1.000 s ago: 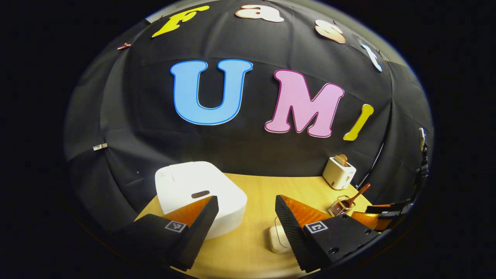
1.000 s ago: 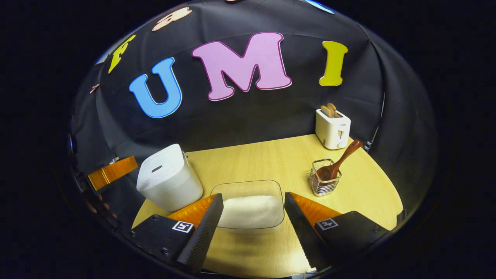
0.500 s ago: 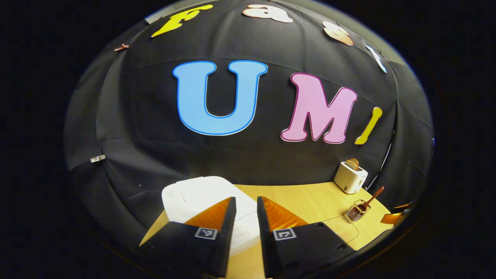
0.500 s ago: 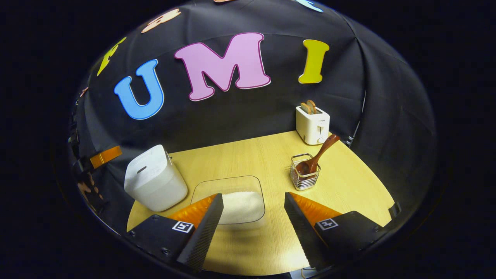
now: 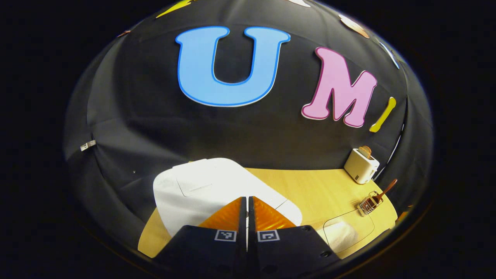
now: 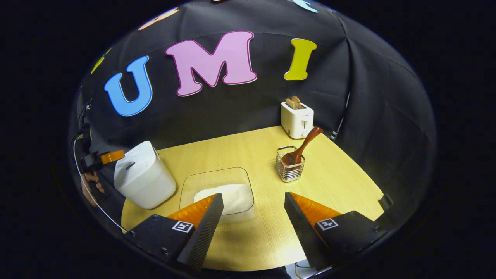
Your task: Close the left gripper, press the button to open the rice cooker; take a wooden spoon from the chopstick holder with the right hand, scoop a spoonful of rice and pour it into the rice cooker, then put the wooden spoon back into the chopstick holder.
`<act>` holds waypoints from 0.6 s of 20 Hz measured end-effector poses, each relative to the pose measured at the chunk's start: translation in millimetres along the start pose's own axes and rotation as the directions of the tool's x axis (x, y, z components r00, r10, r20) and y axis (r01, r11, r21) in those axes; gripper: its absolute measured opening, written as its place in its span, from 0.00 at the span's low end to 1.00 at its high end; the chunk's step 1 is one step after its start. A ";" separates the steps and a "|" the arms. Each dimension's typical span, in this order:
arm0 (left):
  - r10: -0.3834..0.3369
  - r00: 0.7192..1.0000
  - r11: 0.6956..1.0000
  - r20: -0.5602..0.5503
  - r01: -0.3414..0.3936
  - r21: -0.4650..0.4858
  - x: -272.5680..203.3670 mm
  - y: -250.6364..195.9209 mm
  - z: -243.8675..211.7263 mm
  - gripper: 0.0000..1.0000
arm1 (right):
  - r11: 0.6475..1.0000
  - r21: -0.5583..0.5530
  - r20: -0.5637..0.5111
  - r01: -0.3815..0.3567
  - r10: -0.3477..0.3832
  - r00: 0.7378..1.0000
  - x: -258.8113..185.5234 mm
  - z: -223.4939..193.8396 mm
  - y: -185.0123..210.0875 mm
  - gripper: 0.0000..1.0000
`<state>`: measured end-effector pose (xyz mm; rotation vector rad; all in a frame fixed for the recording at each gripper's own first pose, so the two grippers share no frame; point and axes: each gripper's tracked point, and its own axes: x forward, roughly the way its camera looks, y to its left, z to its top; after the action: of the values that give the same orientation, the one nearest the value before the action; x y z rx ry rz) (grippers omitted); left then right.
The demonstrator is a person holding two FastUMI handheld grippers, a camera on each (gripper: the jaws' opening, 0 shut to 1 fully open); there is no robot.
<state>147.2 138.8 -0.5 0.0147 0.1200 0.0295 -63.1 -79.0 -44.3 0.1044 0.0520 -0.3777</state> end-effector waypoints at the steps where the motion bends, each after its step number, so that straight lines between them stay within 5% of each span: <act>1: -0.002 1.000 1.000 -0.020 0.002 -0.004 6.2 2.1 -5.8 0.05 | 1.000 0.004 -0.002 0.011 -0.011 1.000 -1.3 -2.2 -0.4 0.99; 12: 0.007 0.995 1.000 -0.102 -0.005 0.028 21.6 10.2 -29.4 0.06 | 0.999 -0.005 -0.029 0.040 -0.040 0.999 -1.6 -13.7 19.5 0.99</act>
<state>164.8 150.0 -32.1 0.0415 0.2223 0.0347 -57.8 -58.9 -56.0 0.1049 0.0838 -0.4164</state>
